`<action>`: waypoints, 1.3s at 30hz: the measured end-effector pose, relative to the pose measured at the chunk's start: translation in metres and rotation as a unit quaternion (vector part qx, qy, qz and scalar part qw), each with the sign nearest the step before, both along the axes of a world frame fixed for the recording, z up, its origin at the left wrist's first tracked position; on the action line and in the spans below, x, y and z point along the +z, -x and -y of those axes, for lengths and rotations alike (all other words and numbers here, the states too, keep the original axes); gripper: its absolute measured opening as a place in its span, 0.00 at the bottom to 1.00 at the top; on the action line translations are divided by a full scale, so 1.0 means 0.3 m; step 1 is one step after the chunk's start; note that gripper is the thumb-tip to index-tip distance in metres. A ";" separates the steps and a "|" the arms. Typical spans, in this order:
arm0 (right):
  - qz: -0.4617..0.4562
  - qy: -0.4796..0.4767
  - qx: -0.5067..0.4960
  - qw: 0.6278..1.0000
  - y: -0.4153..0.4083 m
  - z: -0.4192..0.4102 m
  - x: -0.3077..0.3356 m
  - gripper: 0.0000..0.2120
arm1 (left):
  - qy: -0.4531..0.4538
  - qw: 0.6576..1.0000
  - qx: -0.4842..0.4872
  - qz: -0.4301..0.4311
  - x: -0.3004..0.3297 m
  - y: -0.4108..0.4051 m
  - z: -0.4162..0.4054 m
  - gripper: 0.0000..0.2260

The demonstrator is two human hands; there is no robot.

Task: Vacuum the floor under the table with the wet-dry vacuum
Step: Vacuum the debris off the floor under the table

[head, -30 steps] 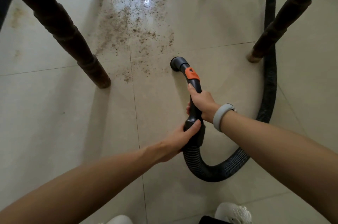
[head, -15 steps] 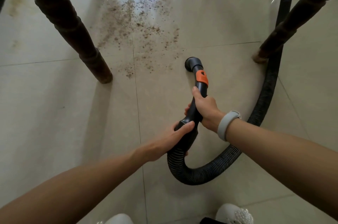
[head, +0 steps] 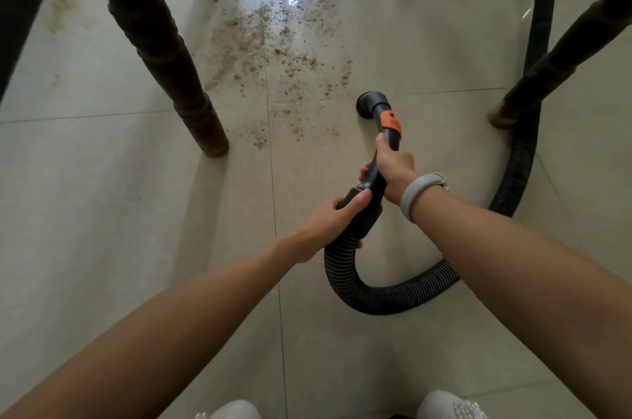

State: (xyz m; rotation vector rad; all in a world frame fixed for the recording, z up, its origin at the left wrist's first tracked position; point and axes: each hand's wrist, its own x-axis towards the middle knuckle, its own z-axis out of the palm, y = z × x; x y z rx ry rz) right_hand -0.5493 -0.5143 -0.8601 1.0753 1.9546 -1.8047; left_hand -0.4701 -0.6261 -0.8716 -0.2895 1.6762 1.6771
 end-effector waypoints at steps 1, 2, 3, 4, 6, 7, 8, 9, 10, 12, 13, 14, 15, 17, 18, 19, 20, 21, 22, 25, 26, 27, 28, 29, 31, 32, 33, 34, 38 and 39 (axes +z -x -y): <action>0.005 -0.002 0.003 1.000 0.014 -0.010 0.008 0.21 | 0.009 1.000 0.000 -0.006 0.004 0.013 -0.006 0.23; 0.009 -0.002 0.007 1.000 0.027 -0.016 0.015 0.21 | 0.016 1.000 0.001 -0.012 0.011 0.025 -0.011 0.23; 0.011 -0.003 0.013 1.000 0.040 -0.019 0.019 0.21 | 0.018 1.000 0.005 -0.016 0.015 0.035 -0.015 0.23; 0.013 -0.002 0.022 1.000 0.052 -0.019 0.024 0.21 | 0.020 1.000 0.012 -0.019 0.017 0.044 -0.017 0.23; 0.020 0.011 0.040 0.999 0.072 -0.010 0.027 0.19 | 0.026 0.999 0.026 -0.021 0.013 0.056 -0.010 0.25; 0.025 0.023 0.047 0.998 0.079 -0.003 0.029 0.18 | 0.029 0.999 0.030 -0.022 0.011 0.060 -0.003 0.25; 0.030 0.035 0.053 0.998 0.084 0.005 0.030 0.18 | 0.031 0.999 0.035 -0.024 0.010 0.059 0.006 0.24; 0.033 0.042 0.057 0.997 0.086 0.014 0.032 0.18 | 0.031 0.998 0.040 -0.025 0.011 0.056 0.018 0.23; 0.035 0.045 0.063 0.996 0.088 0.020 0.031 0.18 | 0.029 0.998 0.043 -0.027 0.016 0.048 0.031 0.22; 0.039 0.045 0.078 0.995 0.086 0.028 0.023 0.21 | 0.024 0.999 0.033 -0.028 0.024 0.022 0.056 0.19; 0.043 0.046 0.083 0.995 0.083 0.031 0.017 0.21 | 0.024 0.999 0.023 -0.027 0.021 0.005 0.068 0.18; 0.047 0.051 0.085 0.994 0.079 0.035 0.012 0.21 | 0.025 0.999 0.015 -0.026 0.019 -0.013 0.079 0.18; 0.051 0.059 0.083 0.993 0.076 0.041 0.007 0.20 | 0.025 0.999 0.010 -0.023 0.017 -0.027 0.088 0.19; 0.051 0.076 0.071 0.993 0.071 0.057 -0.002 0.19 | 0.016 1.000 0.012 -0.016 0.011 -0.039 0.098 0.20; 0.047 0.075 0.067 0.994 0.069 0.064 -0.009 0.18 | 0.011 1.000 0.014 -0.010 0.013 -0.041 0.099 0.20; 0.044 0.066 0.066 0.995 0.067 0.070 -0.012 0.17 | 0.006 1.000 0.016 -0.002 0.018 -0.044 0.098 0.20; 0.040 0.055 0.069 0.995 0.065 0.074 -0.016 0.15 | 0.002 1.000 0.014 0.009 0.024 -0.048 0.094 0.20; 0.035 0.045 0.071 0.996 0.060 0.076 -0.019 0.14 | -0.001 1.000 0.007 0.021 0.026 -0.055 0.087 0.20; 0.033 0.037 0.074 0.996 0.052 0.074 -0.022 0.14 | -0.004 0.999 -0.003 0.032 0.028 -0.065 0.077 0.20; 0.030 0.019 0.093 0.995 0.017 0.059 -0.033 0.14 | -0.023 0.998 -0.023 0.052 0.025 -0.108 0.036 0.18; 0.031 0.012 0.104 0.994 0.003 0.053 -0.038 0.15 | -0.031 0.998 -0.023 0.057 0.023 -0.123 0.021 0.18; 0.030 0.005 0.112 0.993 -0.010 0.044 -0.039 0.15 | -0.039 0.997 -0.023 0.061 0.024 -0.134 0.008 0.17; 0.029 -0.003 0.119 0.992 -0.022 0.035 -0.042 0.14 | -0.047 0.997 -0.025 0.064 0.024 -0.144 -0.005 0.16; 0.026 -0.011 0.120 0.992 -0.032 0.023 -0.039 0.14 | -0.055 0.996 -0.029 0.066 0.024 -0.152 -0.017 0.14; 0.022 -0.021 0.116 0.993 -0.049 -0.004 -0.031 0.14 | -0.065 0.995 -0.039 0.068 0.028 -0.159 -0.039 0.10; 0.021 -0.025 0.115 0.993 -0.057 -0.017 -0.027 0.14 | -0.069 0.994 -0.042 0.068 0.032 -0.162 -0.047 0.09; 0.022 -0.028 0.116 0.993 -0.065 -0.028 -0.025 0.14 | -0.071 0.994 -0.045 0.067 0.034 -0.165 -0.056 0.09; 0.024 -0.029 0.118 0.992 -0.074 -0.039 -0.025 0.14 | -0.073 0.994 -0.049 0.066 0.037 -0.171 -0.063 0.08; 0.025 -0.011 0.131 0.991 -0.108 -0.047 -0.033 0.13 | -0.064 0.996 -0.038 0.057 0.032 -0.204 -0.076 0.09; 0.022 -0.002 0.139 0.990 -0.111 -0.038 -0.032 0.13 | -0.059 0.996 -0.027 0.058 0.030 -0.208 -0.073 0.09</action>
